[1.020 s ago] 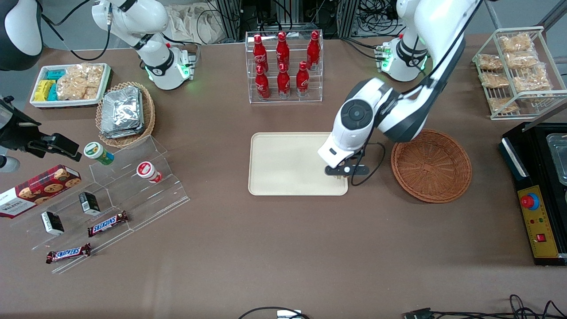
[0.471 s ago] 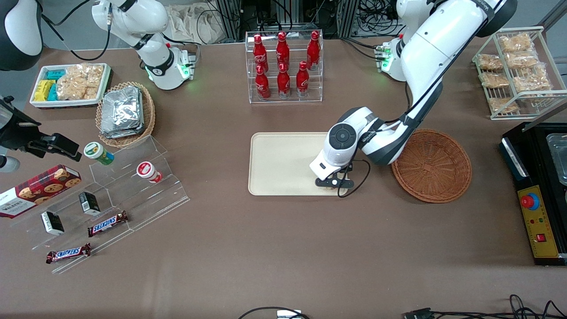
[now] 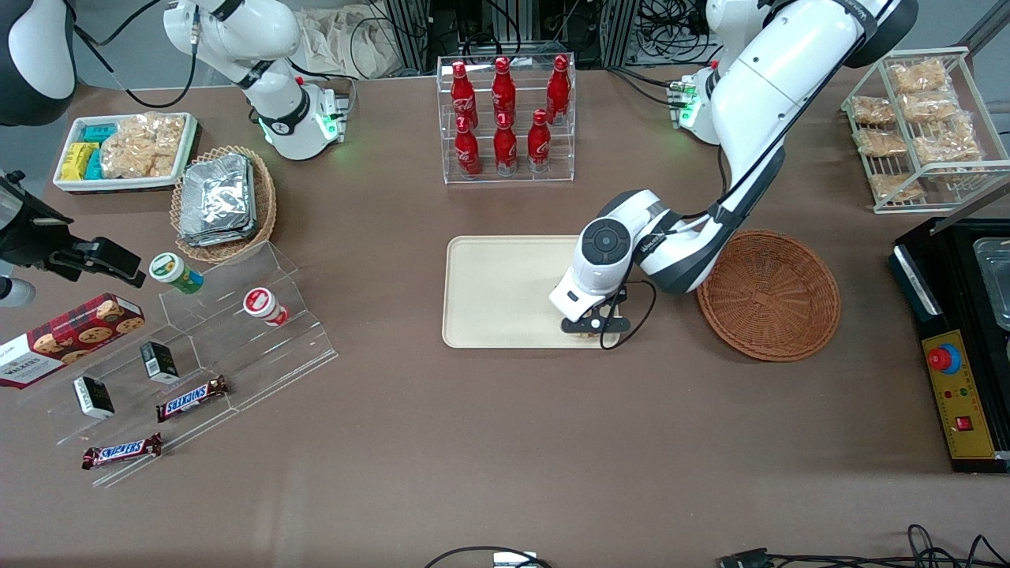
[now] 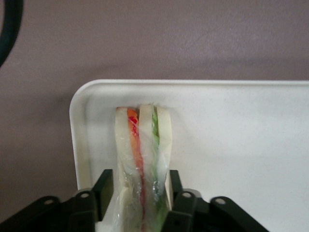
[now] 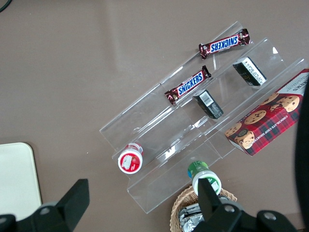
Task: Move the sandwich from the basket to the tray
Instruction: 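Lower the sandwich onto the tray, open the left gripper and rise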
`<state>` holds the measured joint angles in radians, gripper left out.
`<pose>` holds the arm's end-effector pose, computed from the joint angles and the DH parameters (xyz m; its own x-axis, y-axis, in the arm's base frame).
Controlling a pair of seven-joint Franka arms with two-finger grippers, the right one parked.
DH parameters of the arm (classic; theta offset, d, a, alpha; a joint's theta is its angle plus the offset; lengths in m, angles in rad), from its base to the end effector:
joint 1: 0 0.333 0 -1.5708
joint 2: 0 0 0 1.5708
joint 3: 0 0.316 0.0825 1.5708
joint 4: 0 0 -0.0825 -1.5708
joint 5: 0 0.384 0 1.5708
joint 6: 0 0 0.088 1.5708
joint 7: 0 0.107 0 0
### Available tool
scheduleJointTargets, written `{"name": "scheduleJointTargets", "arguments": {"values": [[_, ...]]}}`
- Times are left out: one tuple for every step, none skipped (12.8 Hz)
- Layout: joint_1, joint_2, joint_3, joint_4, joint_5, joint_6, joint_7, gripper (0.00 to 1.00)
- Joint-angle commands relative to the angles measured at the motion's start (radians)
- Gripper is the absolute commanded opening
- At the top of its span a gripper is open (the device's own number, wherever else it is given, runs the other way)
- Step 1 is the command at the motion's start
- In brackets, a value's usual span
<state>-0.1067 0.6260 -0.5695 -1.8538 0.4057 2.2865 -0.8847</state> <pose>0.5109 -0.3722 0.2203 0.9977 0.0033 -0.0673 0.0018 -0.9997 -0.0230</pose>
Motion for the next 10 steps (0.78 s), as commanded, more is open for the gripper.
{"name": "scheduleJointTargets", "arguments": {"values": [[0.010,-0.041,-0.010,0.018,0.005,-0.028,-0.043,1.00],[0.030,-0.081,-0.010,0.019,-0.017,-0.066,-0.030,1.00],[0.054,-0.133,-0.015,0.019,-0.057,-0.100,-0.008,1.00],[0.074,-0.197,-0.015,0.018,-0.118,-0.132,0.042,1.00],[0.088,-0.263,-0.010,0.021,-0.190,-0.186,0.111,1.00],[0.099,-0.344,0.002,0.022,-0.253,-0.249,0.175,1.00],[0.102,-0.415,0.049,0.024,-0.302,-0.310,0.231,1.00],[0.091,-0.489,0.122,0.034,-0.368,-0.388,0.306,1.00],[0.088,-0.544,0.187,0.053,-0.413,-0.477,0.408,1.00],[0.087,-0.581,0.254,0.074,-0.424,-0.561,0.503,1.00]]}}
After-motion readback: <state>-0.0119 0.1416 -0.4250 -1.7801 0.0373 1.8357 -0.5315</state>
